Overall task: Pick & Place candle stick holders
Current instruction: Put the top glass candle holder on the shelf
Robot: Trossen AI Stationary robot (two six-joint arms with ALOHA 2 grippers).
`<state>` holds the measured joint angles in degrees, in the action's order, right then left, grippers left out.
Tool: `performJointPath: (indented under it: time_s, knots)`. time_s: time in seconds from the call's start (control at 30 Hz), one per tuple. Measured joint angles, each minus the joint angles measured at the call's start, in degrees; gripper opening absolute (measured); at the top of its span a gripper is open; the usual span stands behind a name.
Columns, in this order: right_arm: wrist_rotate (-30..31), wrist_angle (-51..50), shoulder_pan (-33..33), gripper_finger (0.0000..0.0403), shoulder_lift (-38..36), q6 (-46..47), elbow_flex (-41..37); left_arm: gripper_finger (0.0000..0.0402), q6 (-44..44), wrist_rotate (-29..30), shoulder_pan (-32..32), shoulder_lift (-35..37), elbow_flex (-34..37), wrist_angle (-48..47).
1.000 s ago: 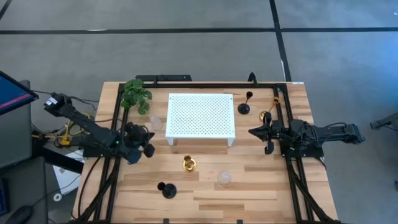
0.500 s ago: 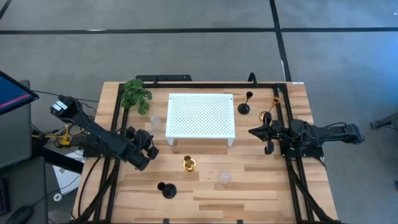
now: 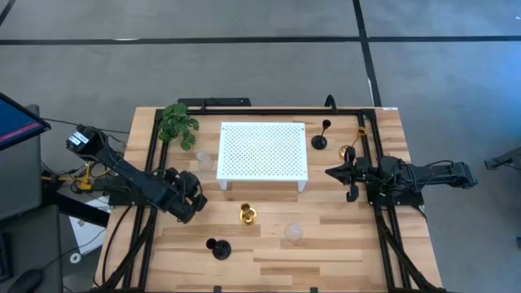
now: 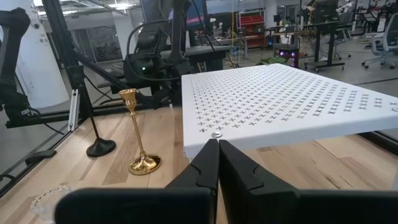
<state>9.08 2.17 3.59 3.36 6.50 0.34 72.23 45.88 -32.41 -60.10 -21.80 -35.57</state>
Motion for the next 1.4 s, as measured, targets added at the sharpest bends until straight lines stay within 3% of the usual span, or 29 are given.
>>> performJointPath:
  time_s: [0.2, 0.43, 0.87, 1.17, 1.4]
  knots:
    - [0.0, 0.0, 0.0, 0.0, 0.0, 0.0, 0.0, 0.005, -0.2, 3.7, 3.7, 0.0, 0.0, 0.0]
    - [0.0, 0.0, 0.0, 0.0, 0.0, 0.0, 0.0, 0.0142, -0.4, 6.5, 7.8, 0.0, 0.0, 0.0]
    - [0.0, 0.0, 0.0, 0.0, 0.0, 0.0, 0.0, 0.0298, 1.1, 16.8, 8.1, 0.0, 0.0, 0.5]
    - [0.0, 0.0, 0.0, 0.0, 0.0, 0.0, 0.0, 0.035, 1.6, 17.1, 10.3, -1.0, 0.0, 2.5]
    - [0.0, 0.0, 0.0, 0.0, 0.0, 0.0, 0.0, 0.0362, 1.6, 17.1, 15.6, -6.9, 0.0, 4.5]
